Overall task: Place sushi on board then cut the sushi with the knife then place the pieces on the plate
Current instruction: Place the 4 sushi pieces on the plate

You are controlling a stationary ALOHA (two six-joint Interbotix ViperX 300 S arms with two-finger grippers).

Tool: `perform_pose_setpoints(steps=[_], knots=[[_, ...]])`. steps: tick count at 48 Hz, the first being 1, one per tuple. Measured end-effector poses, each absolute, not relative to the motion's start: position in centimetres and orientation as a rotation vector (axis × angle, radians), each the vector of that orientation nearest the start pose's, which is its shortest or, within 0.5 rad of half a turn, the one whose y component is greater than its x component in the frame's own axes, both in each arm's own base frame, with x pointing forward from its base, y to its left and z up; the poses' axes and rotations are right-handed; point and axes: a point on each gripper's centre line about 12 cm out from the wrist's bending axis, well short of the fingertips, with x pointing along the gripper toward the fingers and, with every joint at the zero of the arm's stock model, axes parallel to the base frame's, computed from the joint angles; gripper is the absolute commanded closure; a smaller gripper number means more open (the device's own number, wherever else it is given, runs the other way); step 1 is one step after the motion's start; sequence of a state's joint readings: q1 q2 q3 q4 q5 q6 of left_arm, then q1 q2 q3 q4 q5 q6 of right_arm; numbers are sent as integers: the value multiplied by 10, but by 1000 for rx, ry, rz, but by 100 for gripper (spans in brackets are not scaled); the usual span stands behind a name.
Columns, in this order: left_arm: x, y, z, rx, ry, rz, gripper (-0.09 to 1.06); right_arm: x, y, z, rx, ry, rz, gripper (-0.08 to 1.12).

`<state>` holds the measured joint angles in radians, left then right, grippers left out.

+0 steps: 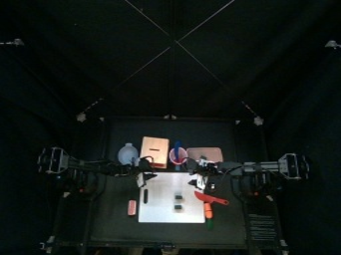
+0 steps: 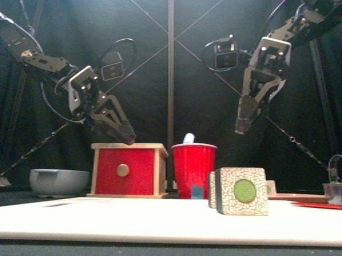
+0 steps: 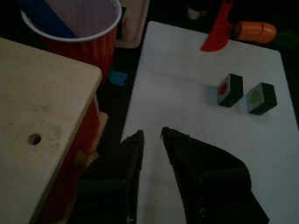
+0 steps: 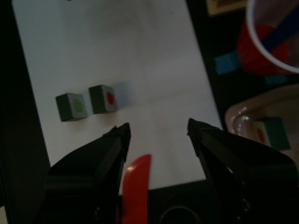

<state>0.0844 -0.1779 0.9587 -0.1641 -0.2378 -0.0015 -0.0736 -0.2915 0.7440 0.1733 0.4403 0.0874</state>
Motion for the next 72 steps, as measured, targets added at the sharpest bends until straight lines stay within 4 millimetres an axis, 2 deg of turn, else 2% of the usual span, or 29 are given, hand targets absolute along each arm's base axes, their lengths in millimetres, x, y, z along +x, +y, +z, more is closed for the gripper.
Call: perform_pose_setpoints(steps=[18, 34, 47, 57, 67, 72], knots=[[318, 31, 160, -173, 537, 164, 30, 344, 27, 179, 258, 902, -66, 16], [318, 32, 160, -172, 535, 165, 30, 370, 51, 156, 236, 971, -27, 16], [318, 31, 160, -170, 537, 164, 30, 379, 54, 138, 232, 1020, -32, 16], [316, 31, 158, -169, 543, 165, 30, 382, 54, 122, 227, 1061, -40, 21], [316, 31, 157, -172, 545, 166, 30, 384, 53, 120, 230, 1063, -44, 39], [316, 31, 157, -169, 547, 164, 30, 384, 53, 121, 226, 1062, -41, 44]])
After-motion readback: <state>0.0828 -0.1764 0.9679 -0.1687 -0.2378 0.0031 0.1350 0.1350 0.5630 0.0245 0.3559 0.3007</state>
